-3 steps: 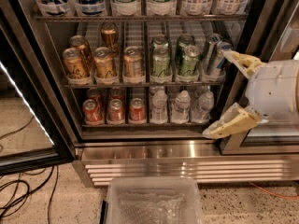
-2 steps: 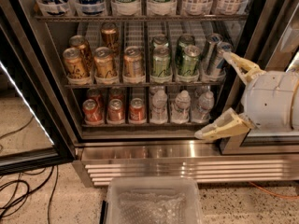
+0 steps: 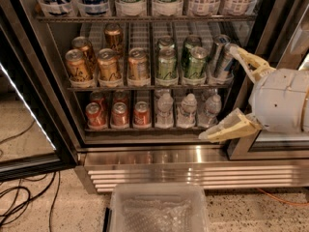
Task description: Pick blue plastic bottle from top shelf of fridge
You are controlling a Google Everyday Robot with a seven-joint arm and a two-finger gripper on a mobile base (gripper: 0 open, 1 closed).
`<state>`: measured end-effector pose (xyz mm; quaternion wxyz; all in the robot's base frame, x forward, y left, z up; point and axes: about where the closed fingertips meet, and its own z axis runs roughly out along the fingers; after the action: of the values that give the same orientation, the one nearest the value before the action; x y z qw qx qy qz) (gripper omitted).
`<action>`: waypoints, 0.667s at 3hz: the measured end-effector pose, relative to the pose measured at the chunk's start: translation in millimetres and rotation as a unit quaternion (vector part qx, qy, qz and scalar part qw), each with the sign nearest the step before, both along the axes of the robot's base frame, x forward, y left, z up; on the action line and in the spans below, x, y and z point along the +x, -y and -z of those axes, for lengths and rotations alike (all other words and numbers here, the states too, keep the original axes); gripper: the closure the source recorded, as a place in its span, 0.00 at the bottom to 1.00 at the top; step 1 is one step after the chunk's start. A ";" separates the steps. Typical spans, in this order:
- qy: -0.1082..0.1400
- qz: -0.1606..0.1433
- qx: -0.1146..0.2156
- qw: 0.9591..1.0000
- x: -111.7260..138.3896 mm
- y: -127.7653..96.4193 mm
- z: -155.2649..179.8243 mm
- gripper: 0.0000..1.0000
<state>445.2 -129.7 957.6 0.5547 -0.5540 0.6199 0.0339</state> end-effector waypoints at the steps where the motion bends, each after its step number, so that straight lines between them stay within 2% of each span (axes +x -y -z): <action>1: 0.018 0.021 0.027 0.999 2.3 -3.8 -3.7 0.00; 2: 0.036 0.084 0.064 0.994 7.3 -19.8 -10.6 0.00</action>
Offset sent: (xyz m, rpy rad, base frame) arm 0.0313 0.0059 0.0224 0.2472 -0.1483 -0.4717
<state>452.5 -109.8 968.2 0.6121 -0.4639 0.6404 0.0071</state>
